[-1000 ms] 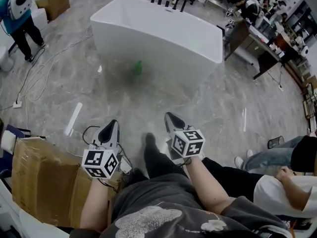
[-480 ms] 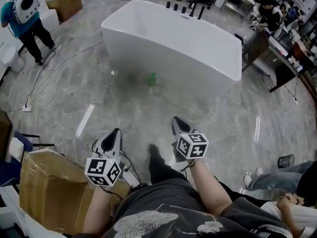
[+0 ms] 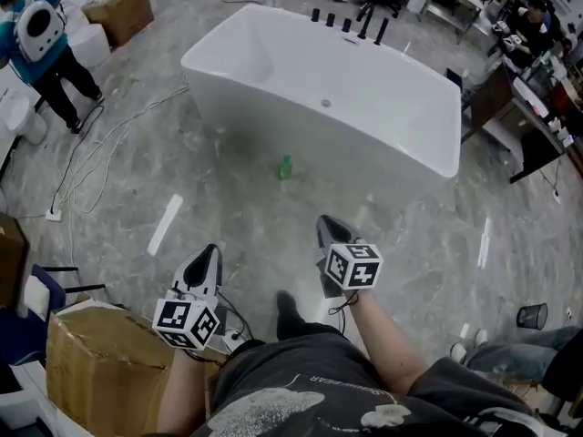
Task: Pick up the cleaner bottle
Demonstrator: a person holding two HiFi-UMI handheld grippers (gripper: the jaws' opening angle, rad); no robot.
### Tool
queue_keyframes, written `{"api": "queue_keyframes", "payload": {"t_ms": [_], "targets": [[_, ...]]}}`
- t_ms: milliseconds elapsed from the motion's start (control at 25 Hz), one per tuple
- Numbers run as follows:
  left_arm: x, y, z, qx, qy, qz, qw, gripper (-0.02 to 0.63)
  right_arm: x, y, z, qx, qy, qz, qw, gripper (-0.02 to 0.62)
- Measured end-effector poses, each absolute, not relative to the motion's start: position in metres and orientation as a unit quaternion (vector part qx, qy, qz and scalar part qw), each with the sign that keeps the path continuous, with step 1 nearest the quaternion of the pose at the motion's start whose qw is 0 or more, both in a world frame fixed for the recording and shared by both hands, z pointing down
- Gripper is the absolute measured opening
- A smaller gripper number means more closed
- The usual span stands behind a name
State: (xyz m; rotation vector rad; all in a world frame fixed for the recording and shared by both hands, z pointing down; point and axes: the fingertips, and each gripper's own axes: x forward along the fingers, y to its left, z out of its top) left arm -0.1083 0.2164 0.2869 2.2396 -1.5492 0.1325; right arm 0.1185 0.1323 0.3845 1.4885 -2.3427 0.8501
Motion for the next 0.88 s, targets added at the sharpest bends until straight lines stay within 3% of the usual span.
{"api": "queue_keyframes", "payload": {"t_ms": [880], "targets": [[-0.122,0.035,0.325,0.829,-0.506,0.076,0.223,0.021,0.121,0.021,0.439,0.553,-0.745,0.345,0.141,0.032]]}}
